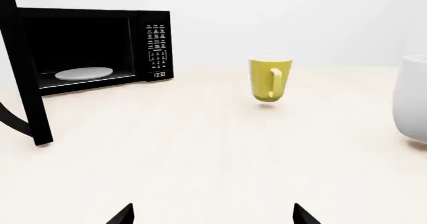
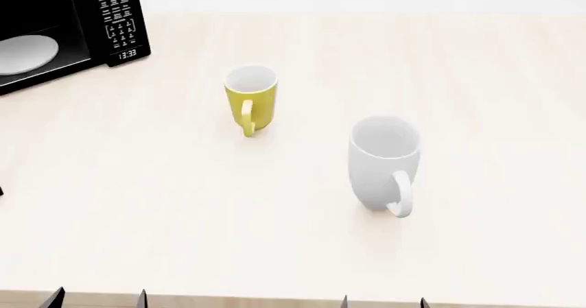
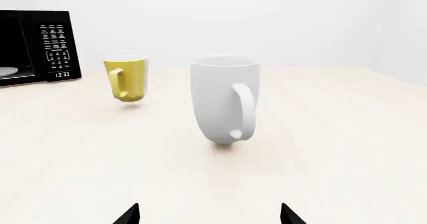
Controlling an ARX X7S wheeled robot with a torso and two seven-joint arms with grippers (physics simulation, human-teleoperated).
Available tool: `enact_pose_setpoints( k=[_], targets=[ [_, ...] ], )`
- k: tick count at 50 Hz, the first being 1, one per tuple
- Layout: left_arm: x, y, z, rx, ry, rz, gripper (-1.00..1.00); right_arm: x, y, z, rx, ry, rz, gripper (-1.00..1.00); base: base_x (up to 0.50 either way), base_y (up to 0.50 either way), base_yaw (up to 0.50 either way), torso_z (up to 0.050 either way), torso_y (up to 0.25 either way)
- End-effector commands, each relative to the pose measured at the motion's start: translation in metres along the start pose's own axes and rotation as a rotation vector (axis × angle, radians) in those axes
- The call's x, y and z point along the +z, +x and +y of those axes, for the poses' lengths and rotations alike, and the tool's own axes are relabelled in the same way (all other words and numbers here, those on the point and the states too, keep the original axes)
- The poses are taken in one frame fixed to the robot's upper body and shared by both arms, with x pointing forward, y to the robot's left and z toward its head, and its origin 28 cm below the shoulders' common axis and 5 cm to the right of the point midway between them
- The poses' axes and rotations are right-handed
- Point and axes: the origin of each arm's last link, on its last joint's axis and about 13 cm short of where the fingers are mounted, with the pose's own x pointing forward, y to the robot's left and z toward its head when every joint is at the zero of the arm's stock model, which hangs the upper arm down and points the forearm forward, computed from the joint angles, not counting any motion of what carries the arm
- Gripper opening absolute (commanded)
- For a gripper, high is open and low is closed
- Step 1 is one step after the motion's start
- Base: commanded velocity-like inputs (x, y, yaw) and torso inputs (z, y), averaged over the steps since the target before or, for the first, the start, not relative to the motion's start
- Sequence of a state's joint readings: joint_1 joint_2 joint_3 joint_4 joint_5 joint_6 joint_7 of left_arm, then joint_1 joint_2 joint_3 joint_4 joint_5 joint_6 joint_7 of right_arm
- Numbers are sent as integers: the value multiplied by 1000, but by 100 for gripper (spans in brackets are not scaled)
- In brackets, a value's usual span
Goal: Put the yellow and white mug to the front of the white mug.
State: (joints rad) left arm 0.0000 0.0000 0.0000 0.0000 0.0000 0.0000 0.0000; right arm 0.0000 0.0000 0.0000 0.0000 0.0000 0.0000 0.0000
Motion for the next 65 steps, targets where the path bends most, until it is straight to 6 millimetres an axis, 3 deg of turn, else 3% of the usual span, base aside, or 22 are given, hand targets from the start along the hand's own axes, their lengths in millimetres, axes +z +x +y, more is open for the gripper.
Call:
enact_pose_setpoints(
  k=[1,19,33,47,65],
  targets=[
    [6,-1,0,4,3,-17,100,-1,1,-1,-22,22,3,100,0,0,0,0,0],
    [3,2,4,24,1,-16,100,4,3,-1,2,42,-4,100,0,0,0,0,0],
    [2,3,10,46,15,-15,100,26,-4,-52,-231,35,-71,100,0,0,0,0,0],
    [7,0,12,33,19,-37,100,30,-3,-60,-305,-6,-38,100,0,0,0,0,0],
    [11,0,17,54,15,-52,100,38,-1,-68,-279,181,-58,100,332,-117,0,0,0]
  ],
)
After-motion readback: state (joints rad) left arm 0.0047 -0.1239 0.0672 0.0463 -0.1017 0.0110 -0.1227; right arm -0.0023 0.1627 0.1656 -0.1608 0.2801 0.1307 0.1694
